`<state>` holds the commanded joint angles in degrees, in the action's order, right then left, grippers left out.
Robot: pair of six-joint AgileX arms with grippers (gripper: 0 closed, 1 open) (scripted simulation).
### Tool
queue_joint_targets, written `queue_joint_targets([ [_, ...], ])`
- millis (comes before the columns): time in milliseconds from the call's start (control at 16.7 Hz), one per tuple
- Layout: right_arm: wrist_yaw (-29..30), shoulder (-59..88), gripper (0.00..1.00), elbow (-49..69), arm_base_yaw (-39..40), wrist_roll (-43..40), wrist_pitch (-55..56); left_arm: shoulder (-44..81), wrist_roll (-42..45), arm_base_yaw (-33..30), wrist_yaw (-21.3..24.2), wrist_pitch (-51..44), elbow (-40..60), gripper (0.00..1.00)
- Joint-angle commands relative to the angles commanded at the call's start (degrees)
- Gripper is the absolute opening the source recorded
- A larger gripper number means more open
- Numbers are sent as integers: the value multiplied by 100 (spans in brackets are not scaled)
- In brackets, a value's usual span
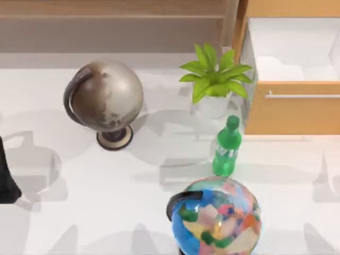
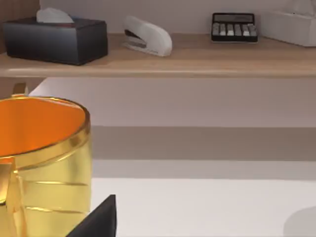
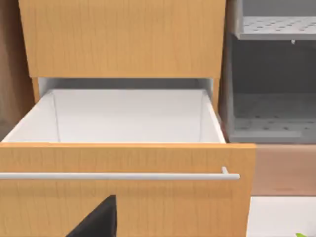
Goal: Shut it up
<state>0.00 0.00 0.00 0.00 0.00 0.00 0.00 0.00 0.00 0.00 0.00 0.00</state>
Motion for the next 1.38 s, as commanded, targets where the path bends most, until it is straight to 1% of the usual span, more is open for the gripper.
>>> queue_joint_targets([
  [180, -33, 78, 100, 43, -43, -3, 67, 0, 0, 0, 0, 0, 0, 100],
  [300, -167, 398, 100, 204, -198, -9, 319, 0, 0, 0, 0, 0, 0, 100],
  [480, -516, 1325, 100, 579, -541, -1, 912, 0, 0, 0, 0, 0, 0, 100],
  [840, -1400, 3841, 100, 1511, -1389, 46, 2389, 0, 0, 0, 0, 0, 0, 100],
  [1020, -1745, 4886, 100, 1894, -1751, 68, 2994, 0, 0, 0, 0, 0, 0, 100],
  [1200, -1949, 5489, 100, 2131, -1980, 80, 3369, 0, 0, 0, 0, 0, 0, 100],
  [1380, -1986, 5592, 100, 2178, -2027, 81, 3442, 0, 0, 0, 0, 0, 0, 100],
])
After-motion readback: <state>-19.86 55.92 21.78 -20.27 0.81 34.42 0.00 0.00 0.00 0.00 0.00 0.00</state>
